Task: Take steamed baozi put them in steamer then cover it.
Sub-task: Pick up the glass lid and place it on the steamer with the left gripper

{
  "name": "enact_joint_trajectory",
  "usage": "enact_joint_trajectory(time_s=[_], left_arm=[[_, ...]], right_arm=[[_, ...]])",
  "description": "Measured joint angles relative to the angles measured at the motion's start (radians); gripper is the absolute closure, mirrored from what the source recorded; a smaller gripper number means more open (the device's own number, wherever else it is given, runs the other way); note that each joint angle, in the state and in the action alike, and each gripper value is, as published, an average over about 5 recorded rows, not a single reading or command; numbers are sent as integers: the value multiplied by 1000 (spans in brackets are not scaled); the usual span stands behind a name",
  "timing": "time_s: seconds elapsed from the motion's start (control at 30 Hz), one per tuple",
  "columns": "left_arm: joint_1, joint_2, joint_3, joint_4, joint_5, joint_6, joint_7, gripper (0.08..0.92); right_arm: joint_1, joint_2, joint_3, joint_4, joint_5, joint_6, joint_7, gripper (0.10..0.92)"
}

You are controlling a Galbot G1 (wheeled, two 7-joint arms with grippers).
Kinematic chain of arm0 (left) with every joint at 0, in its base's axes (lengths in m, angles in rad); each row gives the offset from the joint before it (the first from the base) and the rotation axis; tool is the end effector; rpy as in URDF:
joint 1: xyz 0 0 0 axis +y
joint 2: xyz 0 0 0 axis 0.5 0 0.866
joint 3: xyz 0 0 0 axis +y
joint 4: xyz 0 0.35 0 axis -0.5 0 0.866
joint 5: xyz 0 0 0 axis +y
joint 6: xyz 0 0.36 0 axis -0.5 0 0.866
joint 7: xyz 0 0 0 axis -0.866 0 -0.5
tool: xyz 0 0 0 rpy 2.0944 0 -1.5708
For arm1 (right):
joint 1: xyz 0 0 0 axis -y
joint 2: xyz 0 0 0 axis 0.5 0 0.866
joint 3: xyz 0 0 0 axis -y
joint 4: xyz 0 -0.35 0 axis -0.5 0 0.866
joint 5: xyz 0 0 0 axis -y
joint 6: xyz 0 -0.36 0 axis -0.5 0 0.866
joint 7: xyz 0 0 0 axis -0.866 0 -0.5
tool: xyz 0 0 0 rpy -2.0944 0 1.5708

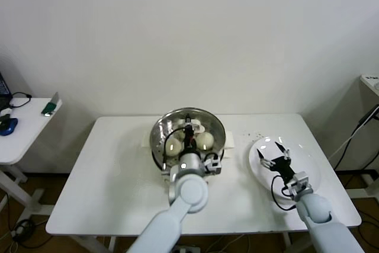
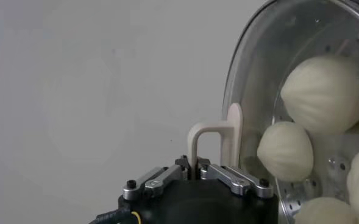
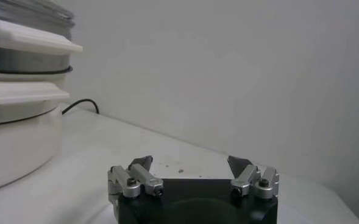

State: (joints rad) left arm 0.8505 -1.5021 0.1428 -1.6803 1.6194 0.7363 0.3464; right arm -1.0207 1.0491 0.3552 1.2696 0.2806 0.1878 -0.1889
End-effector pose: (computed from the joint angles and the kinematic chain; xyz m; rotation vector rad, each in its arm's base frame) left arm 0.3394 -0.1994 -0.2639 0.0468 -2.1507 -2.1840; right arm 0.3501 -0.1777 -0.4156 0.3651 -2.9431 0.3670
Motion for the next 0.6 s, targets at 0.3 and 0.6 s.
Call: enact_joint_trajectory(time_s=[0.3, 0.6], left_arm=[[-2, -4, -5, 24, 1, 0, -5, 851], [-1, -7, -7, 38, -4, 1, -14, 851]], right_arm=[[-1, -2, 4, 0, 1, 0, -4, 203], [6, -4, 5, 0, 1, 0, -6, 203]])
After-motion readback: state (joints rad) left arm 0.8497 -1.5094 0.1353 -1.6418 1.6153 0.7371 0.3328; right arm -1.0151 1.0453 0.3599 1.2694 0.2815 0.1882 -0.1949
